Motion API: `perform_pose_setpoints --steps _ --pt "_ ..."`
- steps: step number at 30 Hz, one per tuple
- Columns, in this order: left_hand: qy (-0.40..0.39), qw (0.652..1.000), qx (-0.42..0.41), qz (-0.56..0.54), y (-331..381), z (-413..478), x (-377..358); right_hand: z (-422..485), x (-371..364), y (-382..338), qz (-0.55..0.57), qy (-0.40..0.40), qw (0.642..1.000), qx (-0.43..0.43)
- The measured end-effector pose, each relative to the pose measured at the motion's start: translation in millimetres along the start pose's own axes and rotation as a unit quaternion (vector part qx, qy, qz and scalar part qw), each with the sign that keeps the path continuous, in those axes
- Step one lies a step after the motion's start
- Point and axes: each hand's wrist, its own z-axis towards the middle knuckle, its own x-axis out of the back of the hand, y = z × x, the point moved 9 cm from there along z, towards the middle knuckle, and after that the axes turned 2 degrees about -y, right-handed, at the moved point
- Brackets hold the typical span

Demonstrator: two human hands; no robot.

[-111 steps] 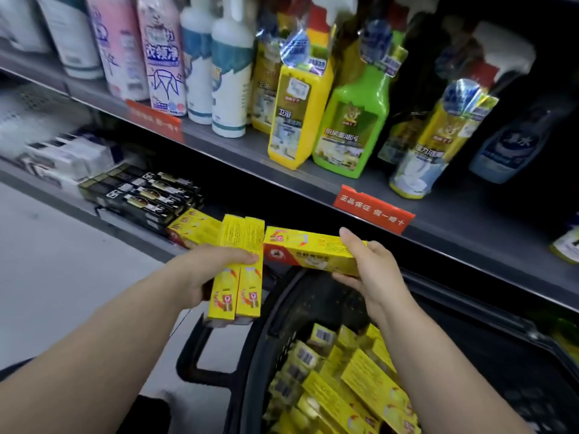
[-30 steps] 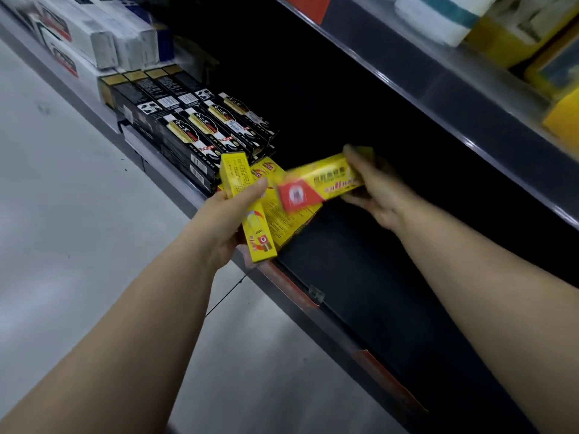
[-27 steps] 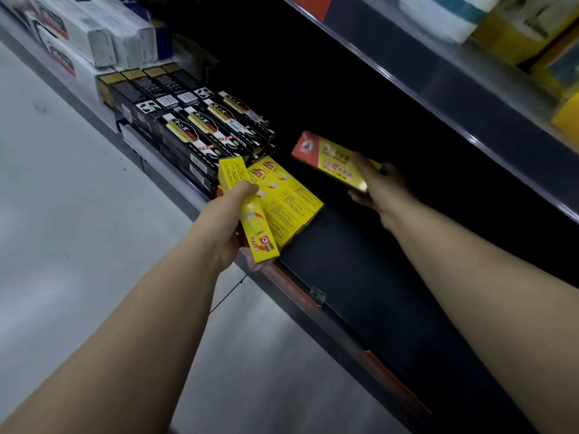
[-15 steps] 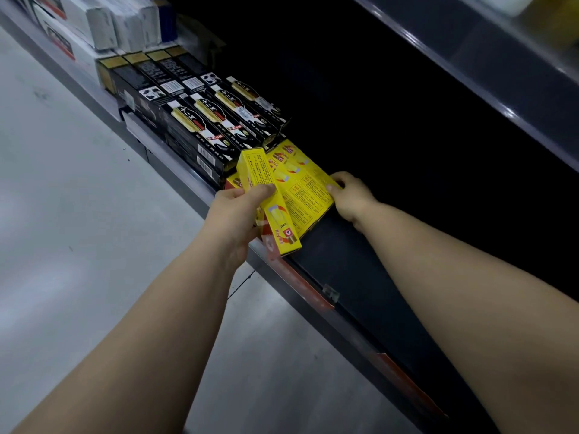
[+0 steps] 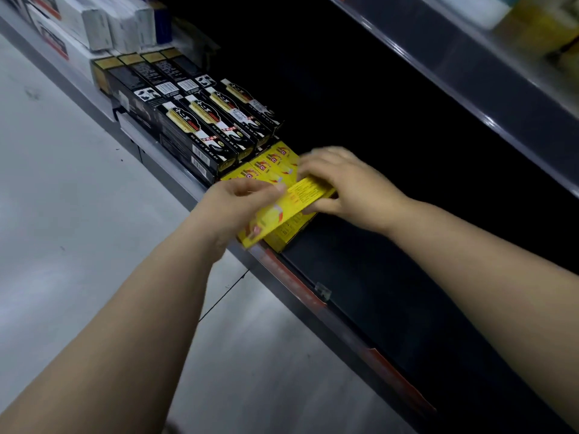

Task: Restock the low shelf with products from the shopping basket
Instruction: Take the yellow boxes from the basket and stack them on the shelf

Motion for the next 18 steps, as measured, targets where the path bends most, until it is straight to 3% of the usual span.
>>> perform_pose_setpoints --steps 2,5,9,13,18 --pt "0.041 0.999 0.004 0.005 -0.7 0.8 16.6 -13.1 0.5 24.6 0.045 0.020 0.995 -0.085" --pt "0.096 0.995 -0.038 0.009 2.7 1.5 23.0 -29.5 -5.0 74.9 0.077 0.084 0.958 -0.263" --pt "0.053 0.983 -0.081 0.156 -5.0 3.1 -16.6 -16.9 -33.2 118.5 0.098 0.064 0.904 -0.411" --pt "0.055 0.948 -0.111 0.293 -11.0 6.6 -21.3 13.1 -48.4 132.2 0.101 0.034 0.901 -0.421" --pt "0.042 0.962 -0.120 0.240 -15.0 12.4 -19.6 29.2 -75.9 129.7 0.049 -0.090 0.914 -0.393"
